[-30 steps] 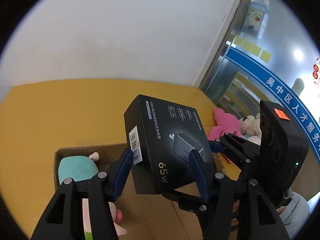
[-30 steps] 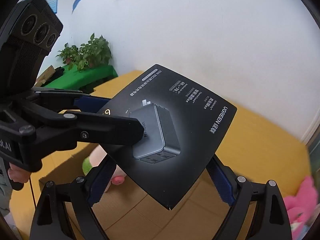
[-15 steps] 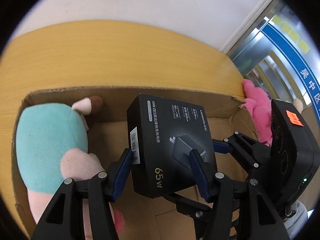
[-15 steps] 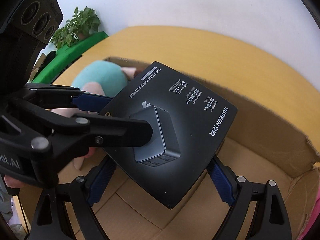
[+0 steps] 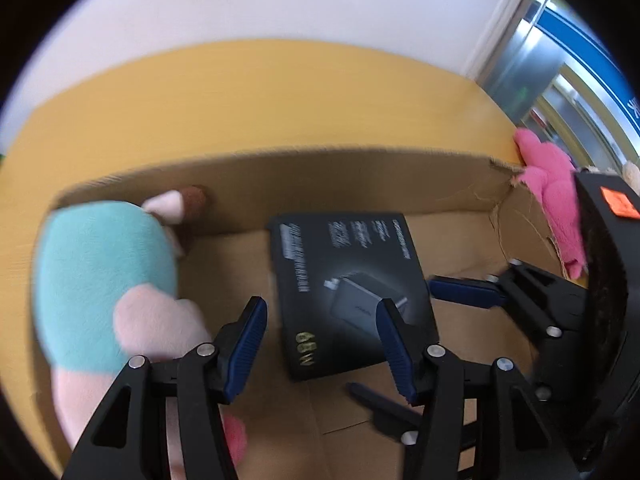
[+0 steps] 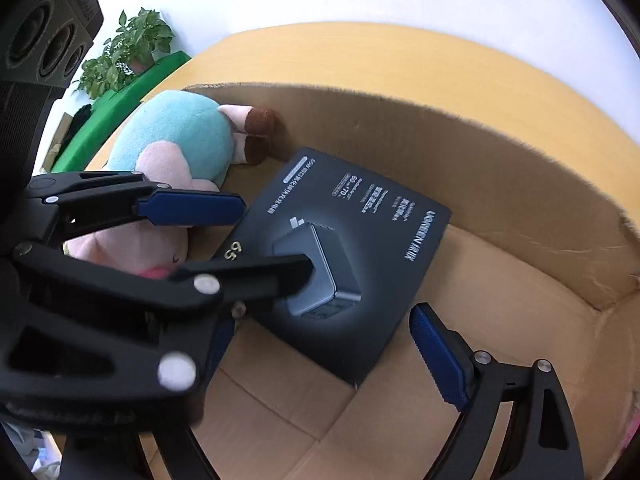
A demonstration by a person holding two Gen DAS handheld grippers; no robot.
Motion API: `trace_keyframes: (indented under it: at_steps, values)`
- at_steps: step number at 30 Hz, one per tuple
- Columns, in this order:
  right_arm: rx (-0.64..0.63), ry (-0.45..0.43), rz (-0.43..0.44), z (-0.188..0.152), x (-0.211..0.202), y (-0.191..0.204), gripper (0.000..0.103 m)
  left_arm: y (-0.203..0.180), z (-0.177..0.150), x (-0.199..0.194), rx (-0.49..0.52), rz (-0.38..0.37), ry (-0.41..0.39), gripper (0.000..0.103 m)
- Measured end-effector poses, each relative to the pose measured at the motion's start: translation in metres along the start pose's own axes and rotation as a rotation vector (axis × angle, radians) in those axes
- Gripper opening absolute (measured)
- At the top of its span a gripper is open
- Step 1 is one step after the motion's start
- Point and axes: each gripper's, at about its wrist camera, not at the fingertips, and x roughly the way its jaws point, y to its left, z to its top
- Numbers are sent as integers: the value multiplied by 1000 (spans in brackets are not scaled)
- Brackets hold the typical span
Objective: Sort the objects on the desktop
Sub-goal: 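Open the left tool to release the charger box and withdraw, then move the left tool toward the clear phone case with white rim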
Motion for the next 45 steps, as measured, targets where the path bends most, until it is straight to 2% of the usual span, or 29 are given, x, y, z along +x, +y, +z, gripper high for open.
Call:
trace_keyframes:
  at_steps: [3,5,7,8,10,11,12,14,16,18,21,27,30,39,45]
  values:
    - [1,-35,-87,-12,-27,10,93,1,-15,-54,48,49,-151,58]
    - [-13,-97,-188,-34,-62,20,95,0,-36,-103,77,64,-284,59]
    - [-39,-198,-297,-61,-103,43,99,-2,-64,-151,75,97,-416,69]
    - [-44,-247,-334,-72,-120,54,102,-4,-78,-171,70,110,-471,79]
    - [-44,-370,-401,-98,-158,85,103,-8,-112,-212,65,152,-586,81]
    - [-38,-421,-430,-113,-174,98,103,-12,-129,-228,67,162,-620,81]
    - [-32,-451,-450,-112,-179,114,103,-23,-140,-237,68,161,-646,81]
    - [-7,-516,-494,-138,-202,138,103,-33,-165,-256,65,138,-682,81]
    - [23,-551,-522,-160,-217,159,103,-44,-191,-270,77,114,-703,81]
    - [43,-567,-536,-179,-230,164,103,-54,-214,-278,91,127,-720,81]
    - [60,-578,-538,-202,-242,180,103,-80,-232,-274,95,159,-738,81]
    - [28,-558,-555,-239,-246,206,103,-96,-257,-270,103,175,-720,81]
    - [21,-566,-577,-251,-247,215,103,-98,-265,-267,105,183,-705,81]
    - [32,-546,-529,-266,-242,221,103,-93,-274,-251,93,185,-649,81]
    - [83,-494,-485,-274,-220,207,103,-86,-276,-216,99,149,-549,81]
